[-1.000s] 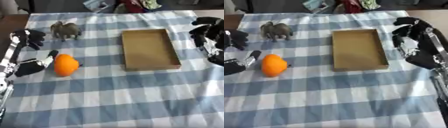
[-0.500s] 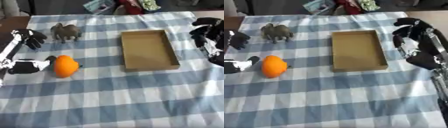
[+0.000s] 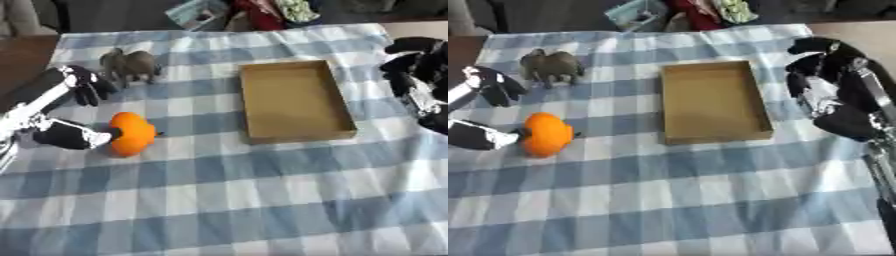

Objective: Pick up objects on the table and place them in the box.

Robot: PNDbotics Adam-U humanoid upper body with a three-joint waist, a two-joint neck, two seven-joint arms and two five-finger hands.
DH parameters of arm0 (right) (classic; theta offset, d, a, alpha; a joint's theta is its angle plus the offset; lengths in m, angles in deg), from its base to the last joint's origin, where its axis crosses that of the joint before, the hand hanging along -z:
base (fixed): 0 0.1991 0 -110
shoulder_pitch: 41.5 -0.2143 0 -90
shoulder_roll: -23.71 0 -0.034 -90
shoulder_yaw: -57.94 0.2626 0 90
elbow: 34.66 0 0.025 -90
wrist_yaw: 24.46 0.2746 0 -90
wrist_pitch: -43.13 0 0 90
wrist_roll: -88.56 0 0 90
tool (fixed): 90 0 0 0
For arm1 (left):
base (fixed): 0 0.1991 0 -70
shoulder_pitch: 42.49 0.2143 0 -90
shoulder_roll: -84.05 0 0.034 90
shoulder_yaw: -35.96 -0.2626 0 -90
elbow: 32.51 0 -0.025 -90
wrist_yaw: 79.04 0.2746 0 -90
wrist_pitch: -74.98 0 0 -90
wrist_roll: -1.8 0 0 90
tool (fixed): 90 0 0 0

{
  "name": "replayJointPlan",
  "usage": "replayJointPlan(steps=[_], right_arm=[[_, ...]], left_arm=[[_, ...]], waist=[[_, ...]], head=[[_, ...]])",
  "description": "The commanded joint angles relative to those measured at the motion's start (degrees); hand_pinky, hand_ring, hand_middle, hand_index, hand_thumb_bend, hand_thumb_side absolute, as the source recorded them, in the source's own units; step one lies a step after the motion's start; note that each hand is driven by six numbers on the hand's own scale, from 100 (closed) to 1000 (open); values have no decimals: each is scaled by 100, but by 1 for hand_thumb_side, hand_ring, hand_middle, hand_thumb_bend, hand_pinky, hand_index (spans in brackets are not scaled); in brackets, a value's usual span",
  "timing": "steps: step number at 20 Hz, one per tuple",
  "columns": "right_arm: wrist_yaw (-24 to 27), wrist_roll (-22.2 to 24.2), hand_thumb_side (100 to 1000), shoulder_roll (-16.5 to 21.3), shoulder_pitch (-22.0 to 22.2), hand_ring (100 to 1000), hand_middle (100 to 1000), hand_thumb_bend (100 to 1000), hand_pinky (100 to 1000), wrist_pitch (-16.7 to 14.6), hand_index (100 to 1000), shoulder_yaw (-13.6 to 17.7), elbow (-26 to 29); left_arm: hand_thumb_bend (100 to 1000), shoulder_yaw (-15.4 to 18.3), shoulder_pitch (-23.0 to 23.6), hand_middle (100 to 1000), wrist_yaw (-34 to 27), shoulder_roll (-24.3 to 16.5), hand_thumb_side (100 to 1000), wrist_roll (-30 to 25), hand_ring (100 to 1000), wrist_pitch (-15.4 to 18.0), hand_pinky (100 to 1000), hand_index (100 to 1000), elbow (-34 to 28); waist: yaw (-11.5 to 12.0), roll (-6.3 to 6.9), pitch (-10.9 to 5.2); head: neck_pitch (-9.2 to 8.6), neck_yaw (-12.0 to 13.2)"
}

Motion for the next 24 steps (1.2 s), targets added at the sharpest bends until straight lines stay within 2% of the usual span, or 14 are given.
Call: replayJointPlan(steps=[1, 7, 13, 19, 24], right_arm=[[40, 17, 406, 135, -52, 688, 744, 225, 659, -5, 839, 10, 72], [43, 24, 406, 131, -57, 688, 744, 224, 659, -2, 839, 4, 71], [47, 34, 408, 123, -63, 686, 742, 219, 659, 1, 839, -3, 69], [54, 30, 409, 121, -67, 686, 741, 216, 659, 2, 839, -1, 70], [57, 28, 412, 117, -67, 686, 741, 213, 659, 3, 839, 0, 68]], left_arm=[[504, -101, -148, 593, 134, -189, 144, -129, 597, 14, 624, 744, 127], [505, -283, -262, 598, 283, -78, 144, -309, 600, 87, 633, 747, 410], [504, -425, -418, 604, 685, 62, 140, -442, 604, 202, 646, 750, 756], [497, -436, -487, 597, 1247, 186, 123, -430, 590, 302, 650, 745, 1031], [478, -374, -481, 558, 1772, 246, 100, -275, 550, 339, 645, 710, 1037]], waist=[[0, 7, -91], [-12, 10, -87], [-23, 8, -85], [-27, 2, -82], [-18, -4, -81]], head=[[14, 18], [23, 13], [31, 7], [23, -8], [18, -14]])
